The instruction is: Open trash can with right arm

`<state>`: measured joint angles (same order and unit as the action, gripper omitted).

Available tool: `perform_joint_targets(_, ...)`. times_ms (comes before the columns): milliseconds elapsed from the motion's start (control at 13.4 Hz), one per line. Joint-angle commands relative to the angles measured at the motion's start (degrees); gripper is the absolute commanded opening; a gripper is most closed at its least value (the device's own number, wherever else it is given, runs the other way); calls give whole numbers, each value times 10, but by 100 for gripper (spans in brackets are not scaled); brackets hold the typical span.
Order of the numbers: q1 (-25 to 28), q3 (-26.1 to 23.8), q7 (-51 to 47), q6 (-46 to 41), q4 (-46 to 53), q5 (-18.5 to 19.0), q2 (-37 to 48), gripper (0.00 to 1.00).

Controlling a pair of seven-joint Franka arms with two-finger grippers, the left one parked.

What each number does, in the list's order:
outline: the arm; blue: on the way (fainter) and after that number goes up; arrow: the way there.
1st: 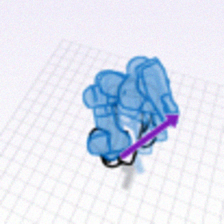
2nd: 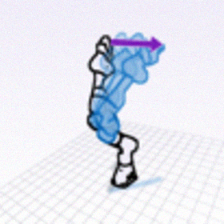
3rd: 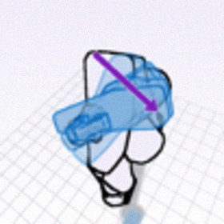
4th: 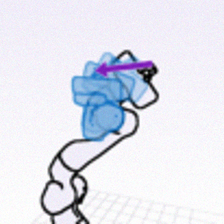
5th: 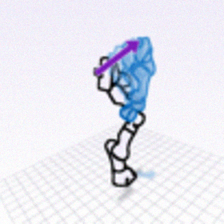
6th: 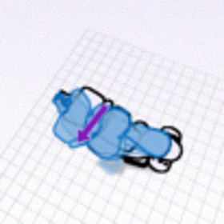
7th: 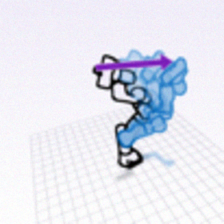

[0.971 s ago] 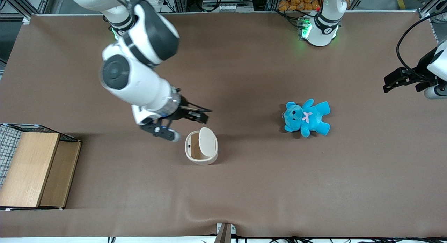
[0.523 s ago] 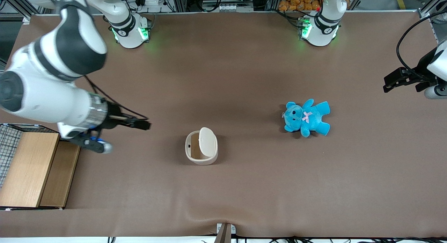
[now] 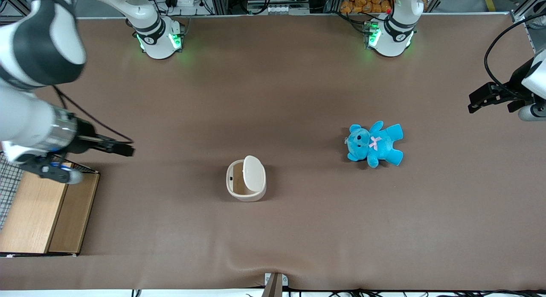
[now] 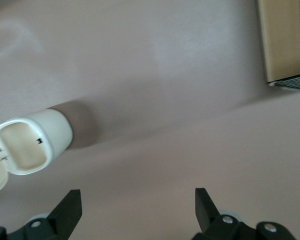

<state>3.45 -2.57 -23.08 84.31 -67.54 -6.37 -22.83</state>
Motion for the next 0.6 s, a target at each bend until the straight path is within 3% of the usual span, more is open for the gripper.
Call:
perform_joint_targets(0, -36, -9, 50, -10, -29, 7, 36, 100)
perform_joint_targets(523, -56, -9, 81, 0, -143, 24, 152, 100)
